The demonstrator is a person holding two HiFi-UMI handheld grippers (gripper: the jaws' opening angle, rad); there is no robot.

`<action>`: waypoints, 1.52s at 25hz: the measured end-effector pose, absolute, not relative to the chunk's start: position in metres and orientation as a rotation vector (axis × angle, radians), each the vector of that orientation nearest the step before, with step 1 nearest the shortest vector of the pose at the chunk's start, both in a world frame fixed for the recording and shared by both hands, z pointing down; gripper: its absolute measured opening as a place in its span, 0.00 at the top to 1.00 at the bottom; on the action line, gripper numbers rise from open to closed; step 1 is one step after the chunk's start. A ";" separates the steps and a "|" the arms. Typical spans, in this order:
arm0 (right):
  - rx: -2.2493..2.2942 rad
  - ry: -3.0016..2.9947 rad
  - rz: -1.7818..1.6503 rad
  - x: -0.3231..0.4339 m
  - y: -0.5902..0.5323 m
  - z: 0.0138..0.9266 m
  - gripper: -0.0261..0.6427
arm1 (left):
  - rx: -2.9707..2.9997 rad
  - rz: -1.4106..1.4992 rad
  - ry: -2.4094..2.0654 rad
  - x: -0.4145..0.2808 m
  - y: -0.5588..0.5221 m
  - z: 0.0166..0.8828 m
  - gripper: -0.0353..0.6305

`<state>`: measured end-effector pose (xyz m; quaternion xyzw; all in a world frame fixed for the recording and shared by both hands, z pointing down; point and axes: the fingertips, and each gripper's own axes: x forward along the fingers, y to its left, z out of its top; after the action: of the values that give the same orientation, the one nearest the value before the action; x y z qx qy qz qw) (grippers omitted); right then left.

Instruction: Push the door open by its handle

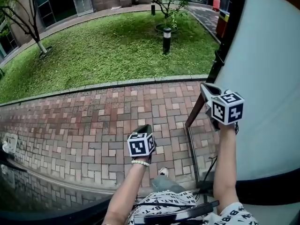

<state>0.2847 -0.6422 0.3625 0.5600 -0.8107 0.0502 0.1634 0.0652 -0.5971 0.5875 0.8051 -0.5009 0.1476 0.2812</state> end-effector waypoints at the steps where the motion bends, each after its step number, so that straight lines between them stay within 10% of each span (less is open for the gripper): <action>1: 1.594 -2.317 0.140 0.276 -0.626 0.363 0.94 | 2.162 0.389 -1.347 0.058 -0.583 0.586 0.97; 38: 1.531 -2.355 0.155 0.182 -0.115 0.379 0.94 | 2.167 0.279 -1.378 0.008 -0.105 0.541 0.97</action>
<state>0.1820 -0.1149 0.3791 0.5370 -0.8258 0.0542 0.1635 0.0078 -0.1046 0.5410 0.8065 -0.5128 0.1036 0.2754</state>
